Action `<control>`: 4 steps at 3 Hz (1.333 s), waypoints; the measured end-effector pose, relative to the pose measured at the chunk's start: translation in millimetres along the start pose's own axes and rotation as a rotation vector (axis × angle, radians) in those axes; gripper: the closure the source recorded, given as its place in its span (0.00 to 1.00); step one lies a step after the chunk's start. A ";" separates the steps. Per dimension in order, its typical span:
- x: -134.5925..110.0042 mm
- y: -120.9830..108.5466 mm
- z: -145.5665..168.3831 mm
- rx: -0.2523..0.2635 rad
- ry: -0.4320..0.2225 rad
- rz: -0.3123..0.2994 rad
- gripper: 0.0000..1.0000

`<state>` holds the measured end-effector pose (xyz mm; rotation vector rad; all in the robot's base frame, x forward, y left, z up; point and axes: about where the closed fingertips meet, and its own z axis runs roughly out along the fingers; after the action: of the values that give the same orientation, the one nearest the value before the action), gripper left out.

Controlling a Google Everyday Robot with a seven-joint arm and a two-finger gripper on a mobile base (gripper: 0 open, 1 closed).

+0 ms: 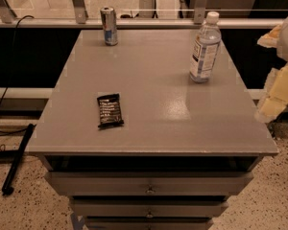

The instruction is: Knock blue plastic bottle over

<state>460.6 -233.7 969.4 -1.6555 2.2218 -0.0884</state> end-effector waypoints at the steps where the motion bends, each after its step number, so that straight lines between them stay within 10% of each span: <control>1: 24.1 -56.0 36.7 0.044 -0.108 0.075 0.00; 3: 13.1 -124.1 88.5 0.105 -0.365 0.129 0.00; 4: -30.0 -149.9 120.5 0.121 -0.600 0.135 0.00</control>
Offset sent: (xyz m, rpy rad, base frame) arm 0.1485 -0.0702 -0.0555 0.3208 -0.1951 -0.1072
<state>644.2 -231.8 904.6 -1.2505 1.8154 0.2698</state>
